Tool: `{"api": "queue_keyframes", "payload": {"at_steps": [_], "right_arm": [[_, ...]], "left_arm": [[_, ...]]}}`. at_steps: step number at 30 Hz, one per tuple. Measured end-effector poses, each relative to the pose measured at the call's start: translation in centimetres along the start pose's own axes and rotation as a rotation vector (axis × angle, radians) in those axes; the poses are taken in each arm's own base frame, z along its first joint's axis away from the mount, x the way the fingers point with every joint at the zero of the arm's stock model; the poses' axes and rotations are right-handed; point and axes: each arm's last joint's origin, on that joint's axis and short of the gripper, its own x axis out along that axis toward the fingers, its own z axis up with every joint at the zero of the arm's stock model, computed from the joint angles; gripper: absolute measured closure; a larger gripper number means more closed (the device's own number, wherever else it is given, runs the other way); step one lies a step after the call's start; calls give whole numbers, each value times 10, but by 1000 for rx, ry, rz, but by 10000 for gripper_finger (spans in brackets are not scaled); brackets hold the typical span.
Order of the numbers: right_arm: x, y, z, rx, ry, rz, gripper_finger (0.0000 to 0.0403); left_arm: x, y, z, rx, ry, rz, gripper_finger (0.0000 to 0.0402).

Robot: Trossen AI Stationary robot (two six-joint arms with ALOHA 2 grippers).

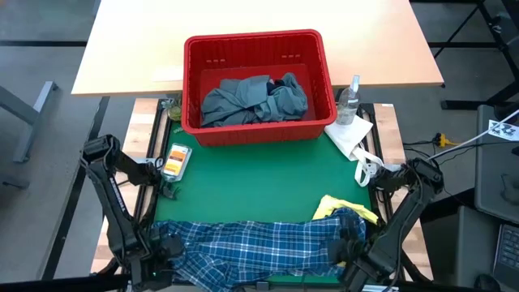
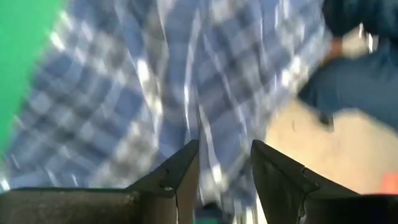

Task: Fold Laundry from Bin
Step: Fold the blue shirt

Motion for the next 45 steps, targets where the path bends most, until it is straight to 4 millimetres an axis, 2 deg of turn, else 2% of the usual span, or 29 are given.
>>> {"api": "queue_keyframes", "payload": {"at_steps": [7, 13, 19, 25, 30, 33, 38, 45], "right_arm": [[12, 0, -2, 14, 19, -20, 265], [18, 5, -1, 20, 13, 39, 265], [17, 10, 4, 17, -29, 88, 265], [17, 12, 5, 20, -42, 104, 265], [17, 11, 5, 20, -43, 104, 265], [17, 12, 5, 20, -46, 107, 265], [17, 14, 7, 24, -69, 121, 265], [17, 15, 9, 28, -105, 123, 265]], "left_arm": [[-1, -2, 9, -16, -299, 8, 262], [-3, -14, 17, -80, -430, -107, 262], [-1, -25, 25, -120, -460, -208, 262], [15, -47, 35, 126, -523, -281, 262], [38, -66, 37, 418, -562, -331, 262], [52, -74, 35, 535, -569, -352, 262], [71, -81, 26, 639, -525, -385, 262], [95, -82, 5, 709, -468, -344, 263]]}}
